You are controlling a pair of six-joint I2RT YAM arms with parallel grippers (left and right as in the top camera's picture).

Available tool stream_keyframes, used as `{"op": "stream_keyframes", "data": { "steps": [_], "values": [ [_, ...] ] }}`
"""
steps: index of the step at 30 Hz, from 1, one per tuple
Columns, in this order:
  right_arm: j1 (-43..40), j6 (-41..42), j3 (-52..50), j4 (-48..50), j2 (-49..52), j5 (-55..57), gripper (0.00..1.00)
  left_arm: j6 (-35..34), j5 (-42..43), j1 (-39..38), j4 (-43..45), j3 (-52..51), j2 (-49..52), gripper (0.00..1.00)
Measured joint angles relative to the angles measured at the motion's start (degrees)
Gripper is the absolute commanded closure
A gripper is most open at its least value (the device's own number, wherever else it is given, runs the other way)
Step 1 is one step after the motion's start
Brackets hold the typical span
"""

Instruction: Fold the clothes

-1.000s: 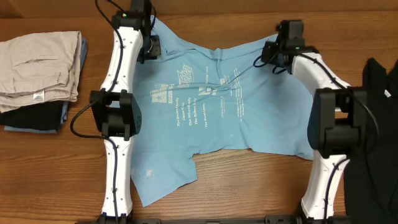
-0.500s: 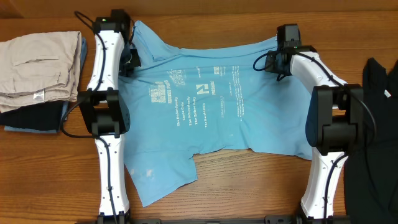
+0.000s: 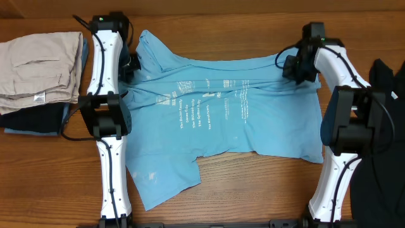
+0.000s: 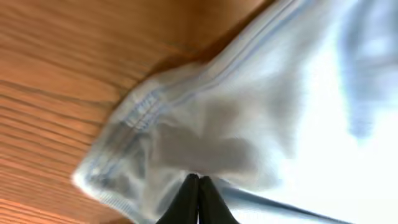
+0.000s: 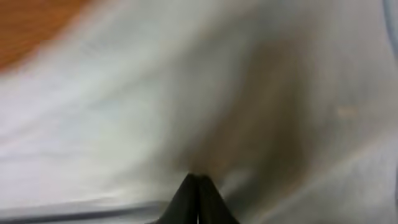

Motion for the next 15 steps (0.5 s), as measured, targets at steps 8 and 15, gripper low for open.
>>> {"op": "stream_keyframes", "data": {
  "steps": [8, 15],
  "values": [
    [11.65, -21.62, 6.69, 0.22, 0.20, -8.15, 0.96, -0.02, 10.67, 0.20, -0.04, 8.41, -0.07, 0.96],
    [15.76, -24.09, 3.50, 3.69, 0.20, -6.19, 0.96, 0.02, 11.89, -0.61, 6.12, -5.22, -0.11, 0.96]
  ]
}}
